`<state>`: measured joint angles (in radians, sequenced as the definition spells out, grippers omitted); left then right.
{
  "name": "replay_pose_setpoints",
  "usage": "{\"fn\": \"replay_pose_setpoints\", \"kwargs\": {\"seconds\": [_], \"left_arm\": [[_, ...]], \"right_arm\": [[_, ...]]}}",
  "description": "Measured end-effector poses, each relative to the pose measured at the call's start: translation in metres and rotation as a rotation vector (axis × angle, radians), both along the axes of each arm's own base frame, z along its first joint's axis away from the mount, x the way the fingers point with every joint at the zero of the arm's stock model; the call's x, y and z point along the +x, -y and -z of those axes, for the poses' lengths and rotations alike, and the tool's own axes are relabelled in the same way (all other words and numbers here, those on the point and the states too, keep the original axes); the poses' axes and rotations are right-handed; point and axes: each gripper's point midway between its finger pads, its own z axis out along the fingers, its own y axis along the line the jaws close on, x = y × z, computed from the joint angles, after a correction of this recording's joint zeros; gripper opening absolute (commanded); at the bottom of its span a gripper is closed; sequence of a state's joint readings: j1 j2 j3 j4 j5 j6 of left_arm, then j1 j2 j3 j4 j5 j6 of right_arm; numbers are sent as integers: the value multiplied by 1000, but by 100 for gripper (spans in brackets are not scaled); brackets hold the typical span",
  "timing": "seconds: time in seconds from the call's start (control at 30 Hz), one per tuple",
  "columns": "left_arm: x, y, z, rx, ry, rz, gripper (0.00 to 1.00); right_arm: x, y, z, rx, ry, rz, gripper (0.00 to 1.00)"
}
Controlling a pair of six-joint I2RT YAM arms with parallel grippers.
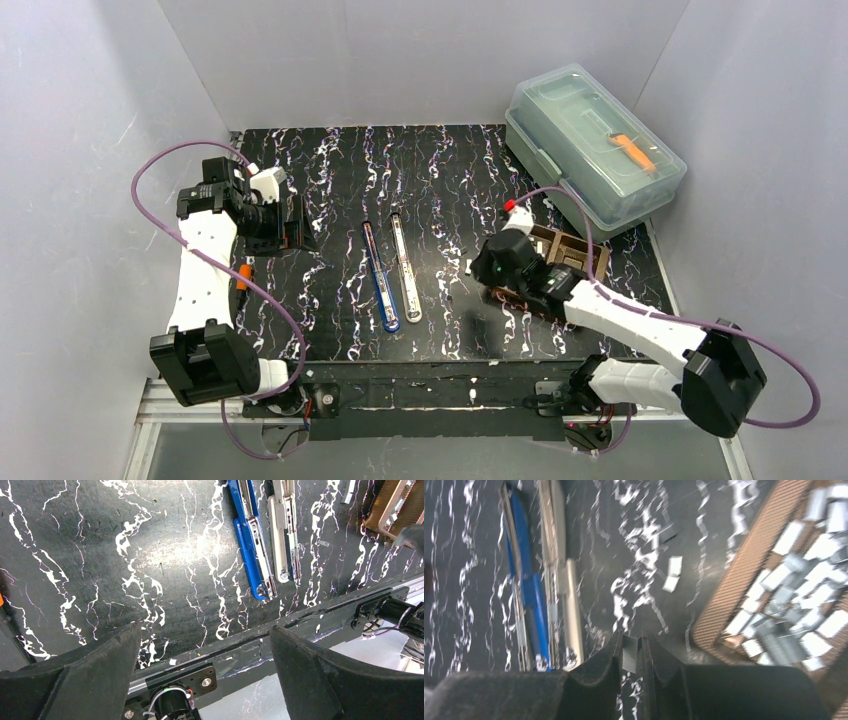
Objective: Load the staples into the stapler
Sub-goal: Pick up the staple from the staple box, then place the staple at the center of the board.
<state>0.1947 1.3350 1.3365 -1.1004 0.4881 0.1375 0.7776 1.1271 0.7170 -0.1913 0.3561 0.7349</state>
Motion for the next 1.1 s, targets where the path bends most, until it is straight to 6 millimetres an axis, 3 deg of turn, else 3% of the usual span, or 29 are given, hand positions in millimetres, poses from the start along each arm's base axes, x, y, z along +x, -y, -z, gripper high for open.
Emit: {"fn": "replay_pose_setpoints", "kwargs": {"seconds": [0.23,0.5,0.77,1.1], "left_arm": [[-1,1,-2,-1,8,0,99],[-1,1,-3,0,10,0,99],[-1,1,-3,-4,11,2,99],[-2,1,-3,-5,8,2,99]], "right_arm": [[-40,-46,42,-51,-77,-148,18],[-59,-72,78,-99,-112,-229,18],[-60,-72,96,-117,-117,-239,19],[-71,-76,102,-114,-127,-300,21]]}}
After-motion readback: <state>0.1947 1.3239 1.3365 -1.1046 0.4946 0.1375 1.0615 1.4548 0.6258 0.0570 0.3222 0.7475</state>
